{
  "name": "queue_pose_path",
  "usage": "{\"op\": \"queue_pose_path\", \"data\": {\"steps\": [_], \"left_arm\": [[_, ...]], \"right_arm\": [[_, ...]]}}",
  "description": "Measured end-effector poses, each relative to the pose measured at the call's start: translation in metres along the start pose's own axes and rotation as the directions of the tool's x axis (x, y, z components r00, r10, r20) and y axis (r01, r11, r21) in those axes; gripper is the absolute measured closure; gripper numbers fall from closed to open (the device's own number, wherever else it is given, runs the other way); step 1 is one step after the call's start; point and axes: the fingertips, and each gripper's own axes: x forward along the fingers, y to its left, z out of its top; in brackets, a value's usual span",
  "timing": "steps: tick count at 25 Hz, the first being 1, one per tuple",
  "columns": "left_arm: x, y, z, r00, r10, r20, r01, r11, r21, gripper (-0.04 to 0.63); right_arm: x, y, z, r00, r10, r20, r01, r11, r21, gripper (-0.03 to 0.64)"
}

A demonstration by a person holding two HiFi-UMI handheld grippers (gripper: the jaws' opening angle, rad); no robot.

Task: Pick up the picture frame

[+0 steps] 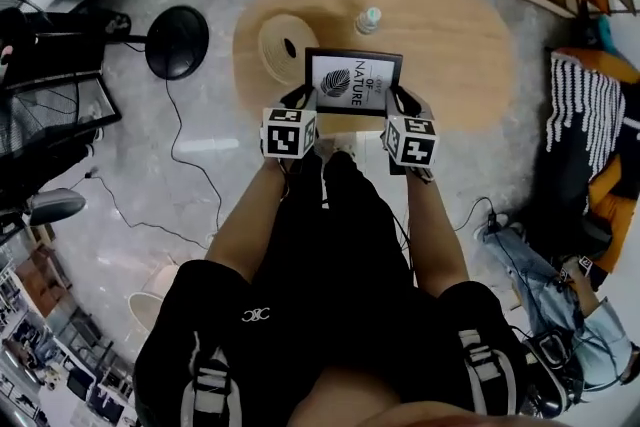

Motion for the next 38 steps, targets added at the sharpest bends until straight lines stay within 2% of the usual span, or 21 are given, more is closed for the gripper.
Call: {"op": "queue_pose_path", "data": {"steps": [4,7,11,15,21,24,30,34,38], "left_arm": [[-0.073,-0.023,0.059,0.992,0.019,0.127,-0.024,0.999,0.041,0.509],[-0.132,-0.038,0.103,0.968,0.033,0.247,-0.054,0.995,0.078,0.509],[-0.201,-0.049,0.166,0.915,0.046,0.401,-0.105,0.987,0.126,0.511],[-0.262,-0.072,0.218,0.854,0.007,0.52,-0.119,0.976,0.183,0.509],[-0.34,-0.1,0.27,0.758,-0.03,0.651,-0.169,0.956,0.24,0.509],[-0.368,-0.112,0.281,0.727,-0.049,0.685,-0.182,0.948,0.261,0.506],[-0.402,-0.129,0.288,0.69,-0.071,0.721,-0.213,0.931,0.295,0.5],[-0.406,-0.13,0.286,0.692,-0.063,0.719,-0.199,0.941,0.274,0.5],[-0.404,-0.126,0.286,0.702,-0.061,0.71,-0.189,0.944,0.269,0.5]], "right_arm": [[-0.073,0.017,0.067,0.987,-0.014,0.16,0.018,1.0,-0.021,0.531],[-0.127,0.032,0.117,0.956,0.004,0.293,0.01,0.999,-0.046,0.532],[-0.188,0.054,0.187,0.887,0.046,0.46,-0.001,0.995,-0.098,0.532],[-0.252,0.065,0.242,0.809,0.065,0.585,0.014,0.991,-0.13,0.532],[-0.328,0.081,0.297,0.706,0.068,0.705,0.048,0.988,-0.144,0.534],[-0.355,0.086,0.315,0.674,0.068,0.736,0.065,0.986,-0.151,0.534],[-0.387,0.092,0.334,0.64,0.082,0.764,0.075,0.983,-0.168,0.535],[-0.395,0.095,0.335,0.632,0.091,0.769,0.073,0.982,-0.176,0.535],[-0.389,0.095,0.331,0.641,0.087,0.763,0.06,0.985,-0.163,0.535]]}}
